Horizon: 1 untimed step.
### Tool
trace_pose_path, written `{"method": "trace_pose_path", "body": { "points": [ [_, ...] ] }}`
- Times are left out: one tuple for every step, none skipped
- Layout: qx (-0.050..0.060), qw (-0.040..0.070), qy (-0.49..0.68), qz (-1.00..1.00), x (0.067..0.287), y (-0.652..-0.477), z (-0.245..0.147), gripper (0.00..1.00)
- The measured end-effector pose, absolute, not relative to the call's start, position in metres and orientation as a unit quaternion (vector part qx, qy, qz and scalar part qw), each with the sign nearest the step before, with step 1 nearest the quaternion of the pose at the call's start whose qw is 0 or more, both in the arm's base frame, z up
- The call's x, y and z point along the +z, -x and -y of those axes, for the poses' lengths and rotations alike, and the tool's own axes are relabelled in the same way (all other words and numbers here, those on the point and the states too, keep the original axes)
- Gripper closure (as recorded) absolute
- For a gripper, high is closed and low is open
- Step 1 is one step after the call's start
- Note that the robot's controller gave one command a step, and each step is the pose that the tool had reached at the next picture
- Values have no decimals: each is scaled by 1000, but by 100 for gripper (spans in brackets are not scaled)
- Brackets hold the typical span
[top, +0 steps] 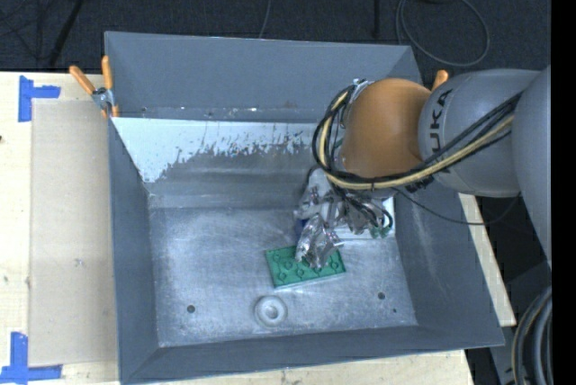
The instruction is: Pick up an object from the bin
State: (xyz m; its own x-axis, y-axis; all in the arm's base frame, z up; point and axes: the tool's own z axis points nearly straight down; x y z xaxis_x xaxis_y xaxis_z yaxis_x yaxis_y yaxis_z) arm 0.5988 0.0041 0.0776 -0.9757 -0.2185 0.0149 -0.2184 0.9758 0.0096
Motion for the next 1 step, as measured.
{"method": "trace_pose_path", "body": {
  "points": [
    [1, -4, -101, 995, 220, -602, 7, 100]
  ]
}}
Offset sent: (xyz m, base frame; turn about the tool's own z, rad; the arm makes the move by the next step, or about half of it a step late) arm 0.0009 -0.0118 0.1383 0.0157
